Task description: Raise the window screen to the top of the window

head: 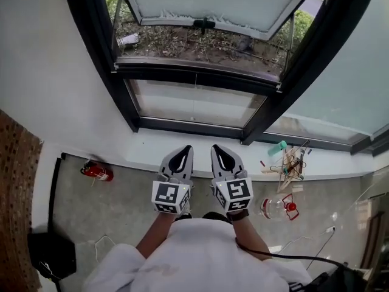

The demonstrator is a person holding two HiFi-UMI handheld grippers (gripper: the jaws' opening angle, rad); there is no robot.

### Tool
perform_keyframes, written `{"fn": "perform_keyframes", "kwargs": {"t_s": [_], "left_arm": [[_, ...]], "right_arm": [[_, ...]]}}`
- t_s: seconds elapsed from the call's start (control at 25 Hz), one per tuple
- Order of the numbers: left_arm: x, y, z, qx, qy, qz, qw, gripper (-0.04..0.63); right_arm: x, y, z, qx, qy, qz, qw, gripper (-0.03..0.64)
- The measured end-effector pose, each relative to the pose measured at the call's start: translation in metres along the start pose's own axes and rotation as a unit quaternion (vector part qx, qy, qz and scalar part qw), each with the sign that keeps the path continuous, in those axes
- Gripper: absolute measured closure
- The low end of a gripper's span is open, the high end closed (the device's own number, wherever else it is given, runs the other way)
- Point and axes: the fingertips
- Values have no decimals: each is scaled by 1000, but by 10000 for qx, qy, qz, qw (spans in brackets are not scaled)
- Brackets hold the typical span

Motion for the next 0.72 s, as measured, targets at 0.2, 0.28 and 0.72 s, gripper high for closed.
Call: {"fn": "perform_keyframes", "kwargs": {"t_s": [0.2,0.28,0.72], "left_arm": [[36,4,35,79,45,-351,9993,595],[39,4,47,116,19,-199,9997,595],[80,35,134,165,139,290,9993,595]], "right_arm": [[-6,-14,40,242,67,32,9997,614],[-18,-14,55,199,12,119,9997,614],[-77,8,154,-361,112,293,9989,614]]}}
Point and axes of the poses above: the fingertips, and each gripper's own axes: z forward along the fingers, x to its left, y out of its top, and after that the axes turned 15 degrees about -z, right-handed
